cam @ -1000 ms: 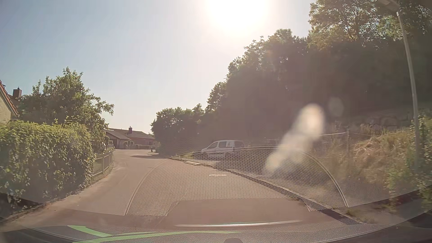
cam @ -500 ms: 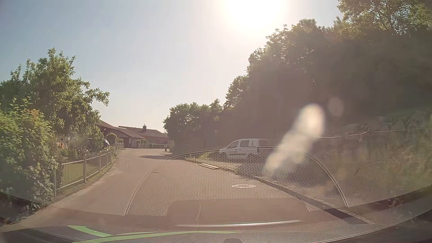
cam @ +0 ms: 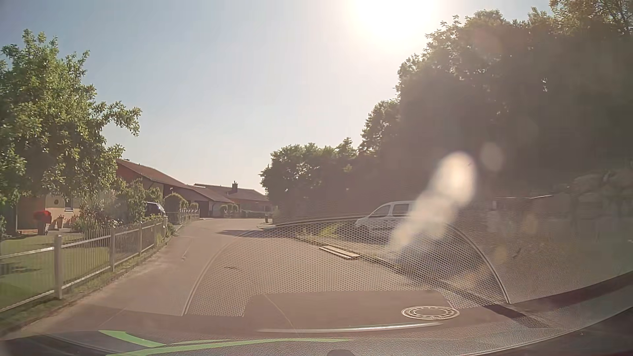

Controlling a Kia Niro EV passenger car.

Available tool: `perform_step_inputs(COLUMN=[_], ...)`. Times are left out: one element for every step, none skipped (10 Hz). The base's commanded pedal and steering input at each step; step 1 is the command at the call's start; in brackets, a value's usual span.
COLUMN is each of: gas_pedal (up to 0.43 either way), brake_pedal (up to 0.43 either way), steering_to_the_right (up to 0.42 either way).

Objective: Follow the waypoints while adhering to traffic rules and regulations

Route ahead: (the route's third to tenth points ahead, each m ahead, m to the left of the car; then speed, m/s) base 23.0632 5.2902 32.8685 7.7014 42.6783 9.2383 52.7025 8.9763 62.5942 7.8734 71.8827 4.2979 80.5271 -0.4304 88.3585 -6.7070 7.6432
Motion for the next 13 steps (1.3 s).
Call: perform_step_inputs(gas_pedal=[0.059,0.039,0.0,0.0,0.0,0.0,0.0,0.0,0.0,0.0,0.0,0.0,0.0], brake_pedal=[0.0,0.0,0.0,0.0,0.0,0.0,0.0,0.0,0.0,0.0,0.0,0.0,0.0], steering_to_the_right=[-0.083,-0.083,-0.084,-0.084,-0.084,-0.083,-0.083,-0.08,-0.079,-0.076,-0.071,-0.062,-0.054])
